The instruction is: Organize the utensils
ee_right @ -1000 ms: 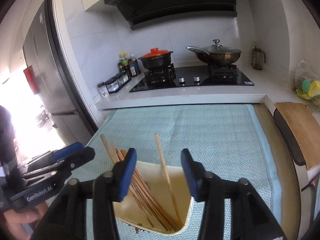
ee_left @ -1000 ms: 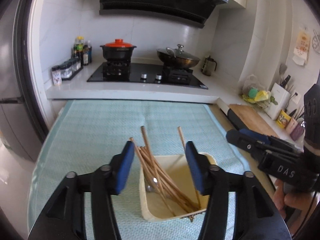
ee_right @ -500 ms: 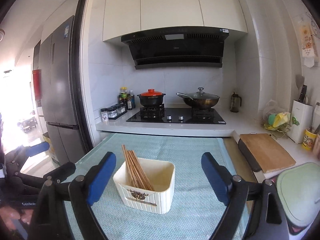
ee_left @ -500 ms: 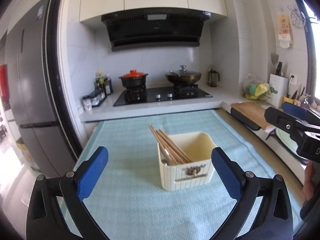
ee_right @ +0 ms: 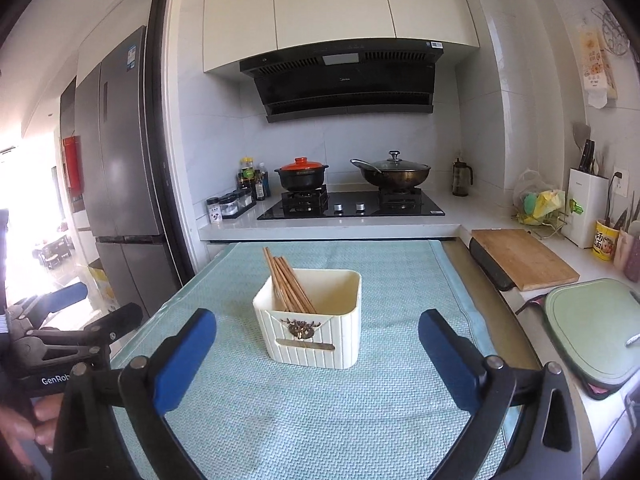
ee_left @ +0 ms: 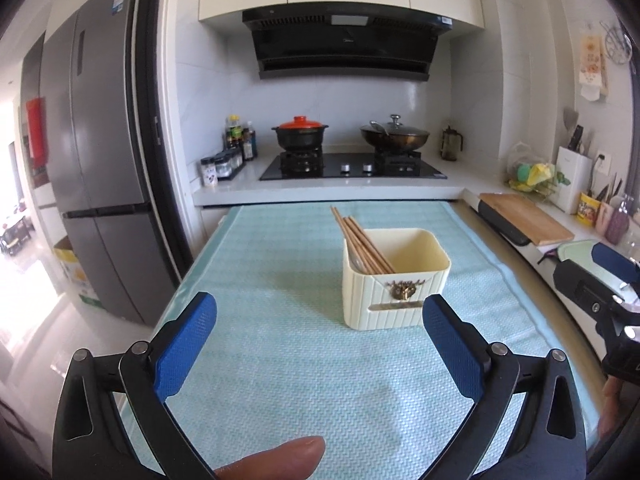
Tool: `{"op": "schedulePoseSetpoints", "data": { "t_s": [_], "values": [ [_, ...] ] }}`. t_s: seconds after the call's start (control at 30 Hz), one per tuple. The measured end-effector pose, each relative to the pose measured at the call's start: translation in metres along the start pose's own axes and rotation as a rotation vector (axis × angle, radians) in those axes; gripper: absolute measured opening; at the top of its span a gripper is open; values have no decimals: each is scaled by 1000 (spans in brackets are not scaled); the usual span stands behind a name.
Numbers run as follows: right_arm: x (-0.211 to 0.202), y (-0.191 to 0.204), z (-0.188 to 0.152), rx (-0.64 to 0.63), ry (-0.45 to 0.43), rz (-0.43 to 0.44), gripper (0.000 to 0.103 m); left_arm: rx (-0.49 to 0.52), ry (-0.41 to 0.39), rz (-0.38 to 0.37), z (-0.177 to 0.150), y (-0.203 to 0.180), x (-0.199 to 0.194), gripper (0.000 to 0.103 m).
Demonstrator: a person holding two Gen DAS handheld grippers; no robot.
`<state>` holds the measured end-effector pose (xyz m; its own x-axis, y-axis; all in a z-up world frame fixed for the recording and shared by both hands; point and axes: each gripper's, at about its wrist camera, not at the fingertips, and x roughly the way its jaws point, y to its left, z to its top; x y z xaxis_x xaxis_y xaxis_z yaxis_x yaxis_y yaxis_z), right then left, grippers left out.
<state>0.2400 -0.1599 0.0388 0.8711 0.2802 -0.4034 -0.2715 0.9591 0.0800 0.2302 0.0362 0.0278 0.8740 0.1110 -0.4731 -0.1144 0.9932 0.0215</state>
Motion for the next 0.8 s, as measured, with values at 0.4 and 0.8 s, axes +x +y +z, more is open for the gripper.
{"op": "schedulePoseSetpoints", "data": {
  "t_s": [0.4, 0.8],
  "values": [
    [-21, 26, 2, -78, 16, 3, 103, 10, -2, -10, -1, -4, -17, 103],
    [-25, 30, 2, -90, 21, 18, 103, -1, 5, -22, -1, -4, -21, 103]
  ]
}}
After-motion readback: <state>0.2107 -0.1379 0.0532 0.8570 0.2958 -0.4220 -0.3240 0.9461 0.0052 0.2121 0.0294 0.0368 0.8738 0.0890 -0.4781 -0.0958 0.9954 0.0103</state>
